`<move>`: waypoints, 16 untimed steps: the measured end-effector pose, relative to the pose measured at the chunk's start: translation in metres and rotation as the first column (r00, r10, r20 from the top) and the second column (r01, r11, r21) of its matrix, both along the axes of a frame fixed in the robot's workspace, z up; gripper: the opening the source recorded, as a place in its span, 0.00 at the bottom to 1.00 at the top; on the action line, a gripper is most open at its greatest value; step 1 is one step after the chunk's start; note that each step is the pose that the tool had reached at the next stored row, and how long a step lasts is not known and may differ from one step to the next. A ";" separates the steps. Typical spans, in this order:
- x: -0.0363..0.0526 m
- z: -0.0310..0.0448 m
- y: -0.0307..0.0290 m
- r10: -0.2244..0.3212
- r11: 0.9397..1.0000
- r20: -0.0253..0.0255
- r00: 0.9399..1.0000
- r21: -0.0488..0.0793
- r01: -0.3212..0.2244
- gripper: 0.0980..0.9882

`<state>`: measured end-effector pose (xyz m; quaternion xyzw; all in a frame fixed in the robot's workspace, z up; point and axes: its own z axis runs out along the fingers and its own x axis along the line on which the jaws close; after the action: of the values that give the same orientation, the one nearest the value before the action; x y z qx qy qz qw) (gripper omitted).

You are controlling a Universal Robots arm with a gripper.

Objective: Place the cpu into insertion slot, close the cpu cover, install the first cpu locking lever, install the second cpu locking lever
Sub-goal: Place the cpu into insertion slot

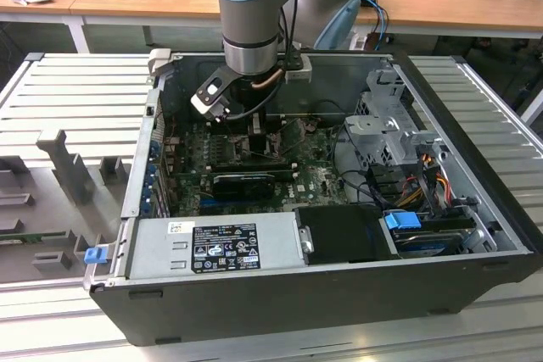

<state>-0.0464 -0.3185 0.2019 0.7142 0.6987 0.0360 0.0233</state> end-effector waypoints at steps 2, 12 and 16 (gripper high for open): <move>0.0000 0.0000 0.0000 0.000 1.000 0.000 1.000 0.000 0.000 0.57; 0.0000 0.0089 0.0000 0.000 1.000 0.000 1.000 0.002 0.000 0.57; 0.0000 0.0130 0.0000 0.000 1.000 0.000 1.000 0.002 0.000 0.27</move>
<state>-0.0464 -0.3185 0.2149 0.7142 0.6986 0.0366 0.0226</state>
